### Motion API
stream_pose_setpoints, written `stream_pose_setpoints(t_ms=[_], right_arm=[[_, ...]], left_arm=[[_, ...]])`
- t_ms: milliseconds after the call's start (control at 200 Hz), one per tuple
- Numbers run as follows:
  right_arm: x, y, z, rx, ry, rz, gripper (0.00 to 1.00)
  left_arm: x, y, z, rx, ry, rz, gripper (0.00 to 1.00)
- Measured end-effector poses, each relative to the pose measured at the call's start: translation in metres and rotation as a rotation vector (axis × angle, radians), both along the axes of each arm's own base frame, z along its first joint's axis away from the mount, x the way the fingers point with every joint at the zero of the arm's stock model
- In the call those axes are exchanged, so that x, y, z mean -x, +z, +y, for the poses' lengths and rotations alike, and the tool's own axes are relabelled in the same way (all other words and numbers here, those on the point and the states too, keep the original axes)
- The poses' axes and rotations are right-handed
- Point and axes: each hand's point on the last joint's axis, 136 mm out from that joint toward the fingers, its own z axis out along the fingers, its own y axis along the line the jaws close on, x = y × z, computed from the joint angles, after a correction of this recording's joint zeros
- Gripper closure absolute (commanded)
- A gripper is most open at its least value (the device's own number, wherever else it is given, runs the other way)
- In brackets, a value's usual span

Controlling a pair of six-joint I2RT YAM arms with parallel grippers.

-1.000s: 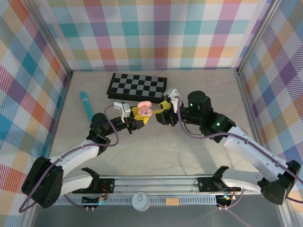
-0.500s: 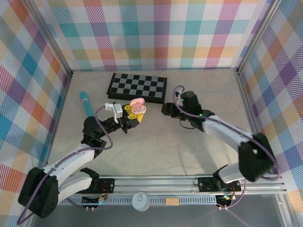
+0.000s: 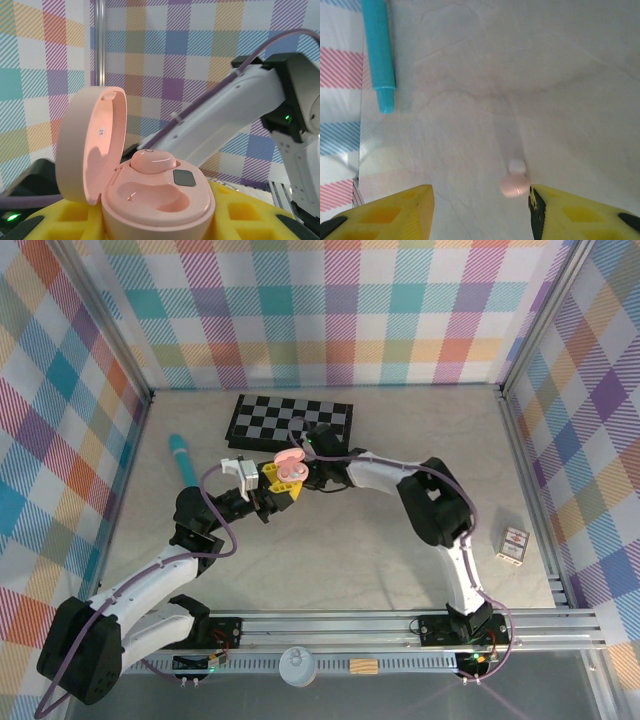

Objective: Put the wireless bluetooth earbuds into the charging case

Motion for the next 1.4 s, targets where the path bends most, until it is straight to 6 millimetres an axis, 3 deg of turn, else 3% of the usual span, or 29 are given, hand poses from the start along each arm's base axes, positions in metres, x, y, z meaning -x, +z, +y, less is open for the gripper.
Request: stream_pose_setpoints(t_ms=[330,640,890,1095,1400], right_arm=[[-0.012,-0.024,0.031,0.01,0.176,-0.003,0.49],[0.003,-0.03,0.024,0.011,0.254,0.014,0.5],[0.033,-0.031,0.009,0.024,0.292,0.064,0.52],[0.048,-0.025,0.015,0.005,0.339,0.062,0.53],[0.043,-0.019,0.007,0.059,0.298,-0.001,0.54]], left_arm=[[0.001,-0.001,0.0,-0.002,-0.005,0.001,0.68],[0.0,-0.003,-0.001,-0.011,-0.007,0.017,0.68],[0.0,-0.003,-0.001,-0.011,-0.007,0.017,0.68],[0.0,-0.003,-0.001,-0.011,-0.007,0.017,0.68],[0.0,-0.003,-0.001,-0.012,-0.006,0.014,0.68]])
